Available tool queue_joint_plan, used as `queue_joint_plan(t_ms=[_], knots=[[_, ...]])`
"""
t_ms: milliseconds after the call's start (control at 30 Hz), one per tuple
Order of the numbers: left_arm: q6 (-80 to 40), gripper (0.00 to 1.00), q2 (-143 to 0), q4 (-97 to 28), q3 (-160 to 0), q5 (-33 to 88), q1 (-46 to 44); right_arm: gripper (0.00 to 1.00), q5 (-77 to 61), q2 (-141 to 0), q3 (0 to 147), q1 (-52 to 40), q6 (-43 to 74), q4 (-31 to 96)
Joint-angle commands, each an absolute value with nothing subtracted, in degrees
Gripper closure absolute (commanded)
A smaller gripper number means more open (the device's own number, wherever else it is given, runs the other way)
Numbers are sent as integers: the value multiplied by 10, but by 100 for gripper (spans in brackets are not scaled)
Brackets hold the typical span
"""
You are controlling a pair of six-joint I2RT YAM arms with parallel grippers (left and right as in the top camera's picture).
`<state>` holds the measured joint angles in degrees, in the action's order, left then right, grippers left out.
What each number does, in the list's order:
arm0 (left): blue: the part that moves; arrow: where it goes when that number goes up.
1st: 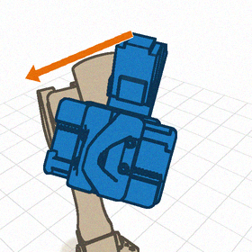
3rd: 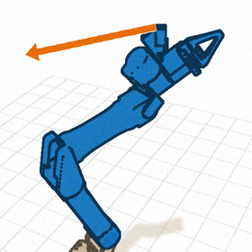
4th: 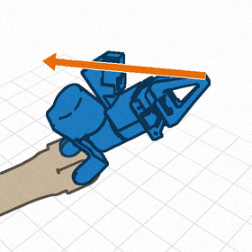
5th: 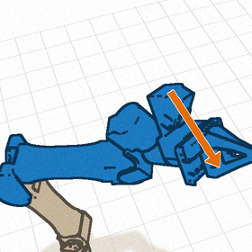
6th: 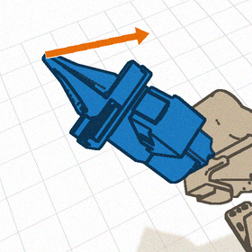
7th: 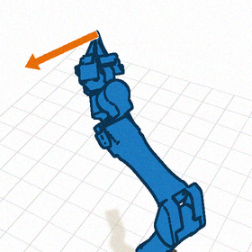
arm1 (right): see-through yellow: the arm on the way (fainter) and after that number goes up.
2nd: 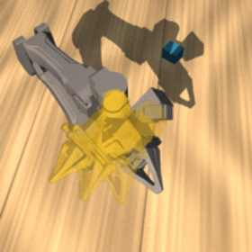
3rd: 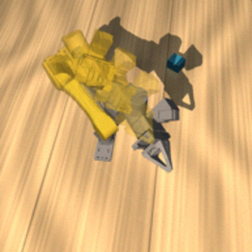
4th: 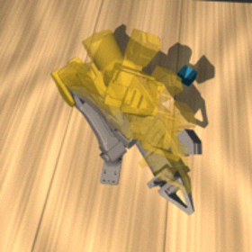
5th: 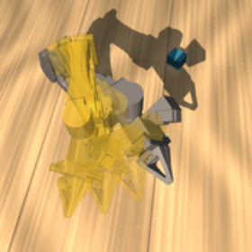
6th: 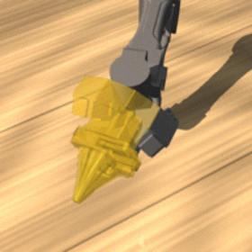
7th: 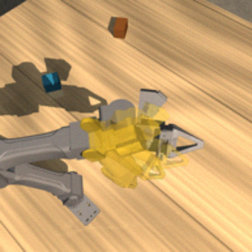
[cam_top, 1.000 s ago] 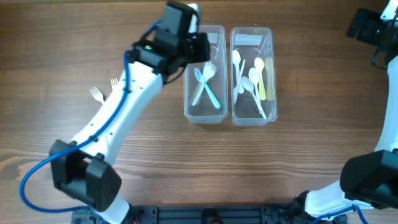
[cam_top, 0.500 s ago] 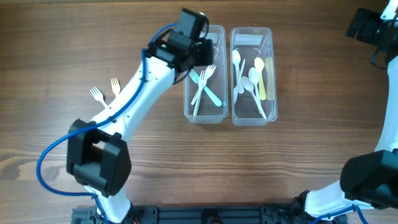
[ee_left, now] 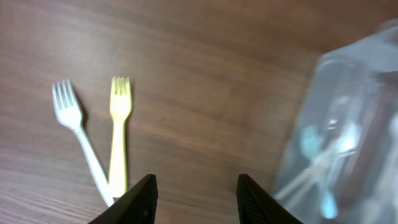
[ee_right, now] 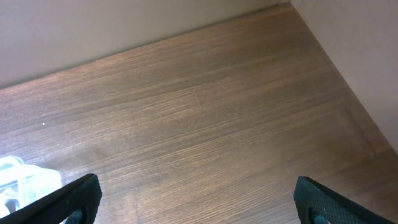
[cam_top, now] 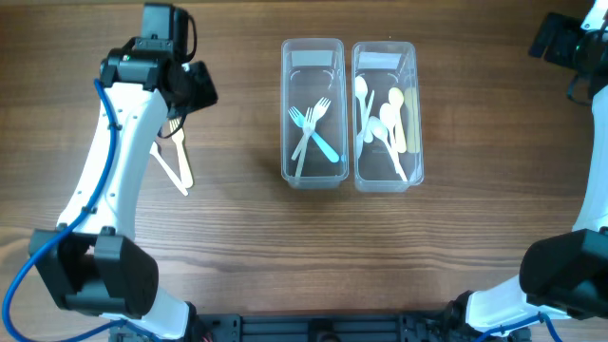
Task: Pack container
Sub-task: 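Move the left gripper to the yellow fork and grasp it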
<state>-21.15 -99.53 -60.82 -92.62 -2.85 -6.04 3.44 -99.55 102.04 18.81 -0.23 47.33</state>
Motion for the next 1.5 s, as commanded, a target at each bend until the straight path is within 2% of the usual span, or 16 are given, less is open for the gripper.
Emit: queue_joint_plan(t_ms=[0, 167, 433, 633, 1267, 1467], knots=[[-167, 53, -1014, -565, -848, -36, -41, 0, 32, -1001, 1016, 185, 0, 472], [-167, 54, -1014, -478, -753, -35, -15, 0, 32, -1001, 1016, 185, 0, 472], [-126, 58, -1015, -419, -692, -29, 27, 0, 32, -1001, 1016, 185, 0, 472], [-105, 59, -1029, -406, -689, 5, 38, 0, 32, -1001, 1016, 185, 0, 472], [-95, 62, -1089, -390, -689, -3, 56, 0, 32, -1001, 1016, 185, 0, 472], [-91, 70, -1089, -391, -689, -3, 66, 0, 32, -1001, 1016, 185, 0, 472]])
